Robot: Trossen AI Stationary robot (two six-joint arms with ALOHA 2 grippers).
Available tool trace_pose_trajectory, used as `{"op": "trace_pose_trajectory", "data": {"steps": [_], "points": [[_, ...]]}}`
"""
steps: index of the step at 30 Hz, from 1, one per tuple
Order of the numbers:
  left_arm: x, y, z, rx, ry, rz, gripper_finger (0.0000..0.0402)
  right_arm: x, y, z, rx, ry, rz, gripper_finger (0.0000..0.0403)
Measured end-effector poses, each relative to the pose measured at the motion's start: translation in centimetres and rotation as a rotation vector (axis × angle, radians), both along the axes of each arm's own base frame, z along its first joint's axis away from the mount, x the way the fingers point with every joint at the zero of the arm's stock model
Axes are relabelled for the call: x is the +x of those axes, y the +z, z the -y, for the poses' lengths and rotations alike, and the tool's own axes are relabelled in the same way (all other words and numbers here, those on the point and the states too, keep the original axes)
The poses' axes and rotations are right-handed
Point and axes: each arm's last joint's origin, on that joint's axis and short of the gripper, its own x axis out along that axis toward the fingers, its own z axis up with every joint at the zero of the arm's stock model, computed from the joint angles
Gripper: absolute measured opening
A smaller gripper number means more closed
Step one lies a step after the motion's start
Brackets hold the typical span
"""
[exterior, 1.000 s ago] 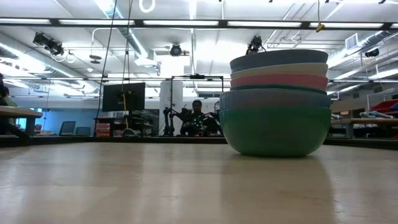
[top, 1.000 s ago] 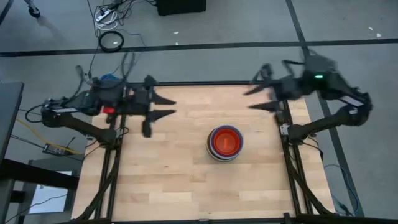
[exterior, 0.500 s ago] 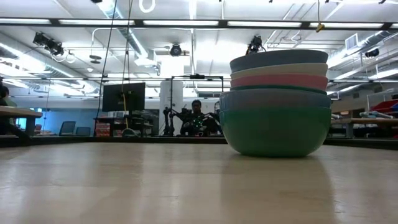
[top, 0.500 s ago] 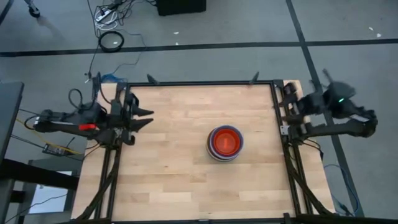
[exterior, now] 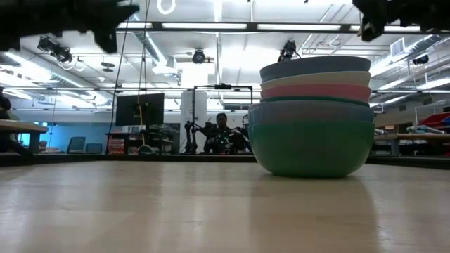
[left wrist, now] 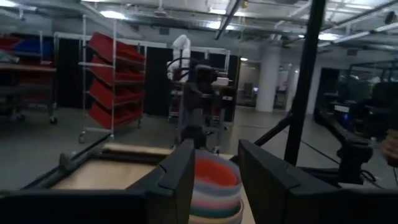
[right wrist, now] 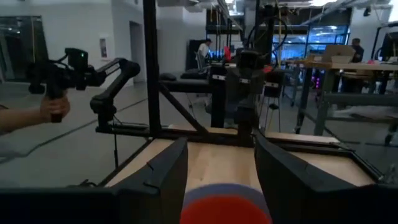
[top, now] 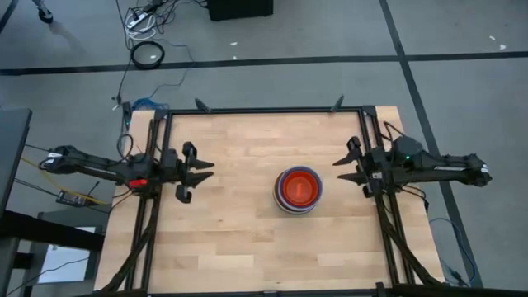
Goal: Nest bowls inside each other
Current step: Return to Home Position
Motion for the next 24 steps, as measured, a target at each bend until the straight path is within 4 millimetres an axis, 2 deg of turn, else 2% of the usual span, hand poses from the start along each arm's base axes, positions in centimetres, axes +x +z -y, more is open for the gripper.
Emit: {"op": "trace_pose_trajectory", "data": {"steps": [4, 8, 13, 16, 20, 24], "points": [[-0.4, -2.9, -0.1, -0.037, 0.022, -0.007, 0.0132, 0.3, -1.7, 0.0, -0.009, -0.002, -0.027, 0.0176], [-1.0, -5.1, -0.2, -0.04, 0.022, 0.009, 0.0132, 0.4, -2.6, 0.0, -0.033, -0.01, -0.04, 0.0176], [-0.9, -5.6, -0.3, -0.043, 0.04, -0.039, 0.0132, 0.5, -3.9, 0.1, -0.023, -0.021, -0.074, 0.0176], [-1.1, -5.0, -0.3, -0.044, 0.044, 0.02, 0.0132, 0.5, -3.9, 0.1, -0.013, -0.037, -0.076, 0.0176], [-1.3, -2.6, -0.1, -0.003, 0.017, 0.169, 0.0132, 0.4, -3.6, 0.1, -0.006, -0.037, -0.059, 0.0176], [-1.2, -0.3, 0.2, 0.005, -0.001, 0.169, 0.0132, 0.0, -2.6, 0.1, -0.005, -0.037, -0.029, 0.0176]]}}
